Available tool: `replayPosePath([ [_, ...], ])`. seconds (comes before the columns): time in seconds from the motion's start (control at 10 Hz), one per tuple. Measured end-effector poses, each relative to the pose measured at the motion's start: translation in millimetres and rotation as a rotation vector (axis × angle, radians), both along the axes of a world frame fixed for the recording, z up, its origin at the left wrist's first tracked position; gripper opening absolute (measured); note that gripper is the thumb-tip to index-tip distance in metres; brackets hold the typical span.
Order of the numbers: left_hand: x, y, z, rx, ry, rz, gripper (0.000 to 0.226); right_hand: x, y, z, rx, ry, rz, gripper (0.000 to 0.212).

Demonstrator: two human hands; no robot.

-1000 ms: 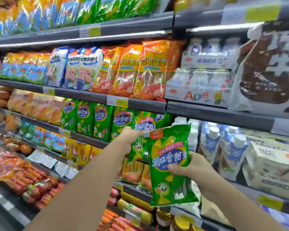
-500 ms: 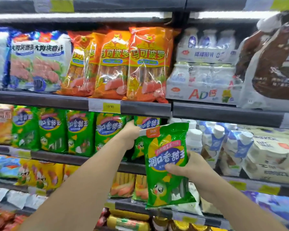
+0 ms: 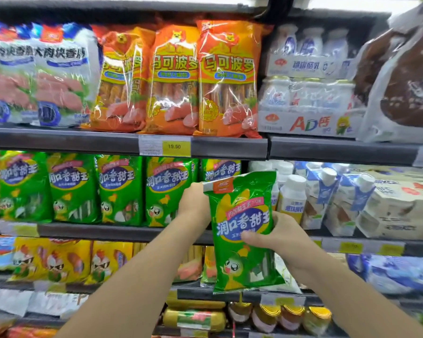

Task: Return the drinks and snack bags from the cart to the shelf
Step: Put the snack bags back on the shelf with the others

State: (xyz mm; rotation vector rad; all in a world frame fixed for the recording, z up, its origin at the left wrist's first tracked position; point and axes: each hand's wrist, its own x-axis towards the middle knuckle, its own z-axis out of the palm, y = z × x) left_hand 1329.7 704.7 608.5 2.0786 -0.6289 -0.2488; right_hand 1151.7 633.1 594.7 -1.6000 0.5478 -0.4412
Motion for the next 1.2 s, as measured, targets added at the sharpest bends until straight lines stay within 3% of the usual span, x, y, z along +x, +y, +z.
replayPosePath([
  [0.2, 1.3, -5.6, 5.8, 0.339, -0.322, -0.059, 0.018, 6.7, -2.3, 5.1, 0.011, -0.022, -0.056, 0.045],
  [0.3, 1.0, -1.7, 5.7, 0.401, -0.453, -0.117, 0.012, 15.3, -4.9, 2.7, 0.057, -0.038, -0.097, 0.049],
  [0.4, 17.9, 2.0, 2.0, 0.397, -0.359, -0.095, 0.019, 28.2, -9.8, -1.5, 0.128, -0.044, -0.147, 0.038],
  [0.5, 27.3, 17.1, 4.8, 0.062, -0.058, -0.108, 0.032, 43.6, -10.3, -1.7, 0.182, -0.068, -0.185, 0.034],
  [0.6, 24.3, 37.1, 10.3, -0.128, 0.036, -0.134, 0.039, 62.2, -7.9, 4.2, 0.226, -0.092, -0.203, 0.040],
  [0.7, 24.6, 47.1, 7.3, 0.039, -0.117, -0.187, 0.047, 88.7, -12.1, 7.2, 0.166, -0.050, -0.251, 0.079],
  [0.8, 24.2, 50.4, -3.9, 0.332, -0.454, -0.158, 0.051, 128.3, -47.0, -19.3, 0.109, -0.047, -0.279, 0.136],
  [1.0, 13.5, 39.2, -7.3, 0.547, -0.652, -0.151, 0.043, 133.5, -29.3, 1.5, 0.074, -0.078, -0.279, 0.066],
  [1.1, 13.8, 32.4, -9.1, 0.598, -0.650, -0.151, 0.040, 132.8, -25.5, 7.0, -0.104, 0.033, -0.272, 0.070],
  [1.2, 16.5, 28.2, -11.1, 0.609, -0.678, -0.138, 0.043, 128.2, -24.7, 19.3, -0.395, 0.271, -0.245, 0.057],
])
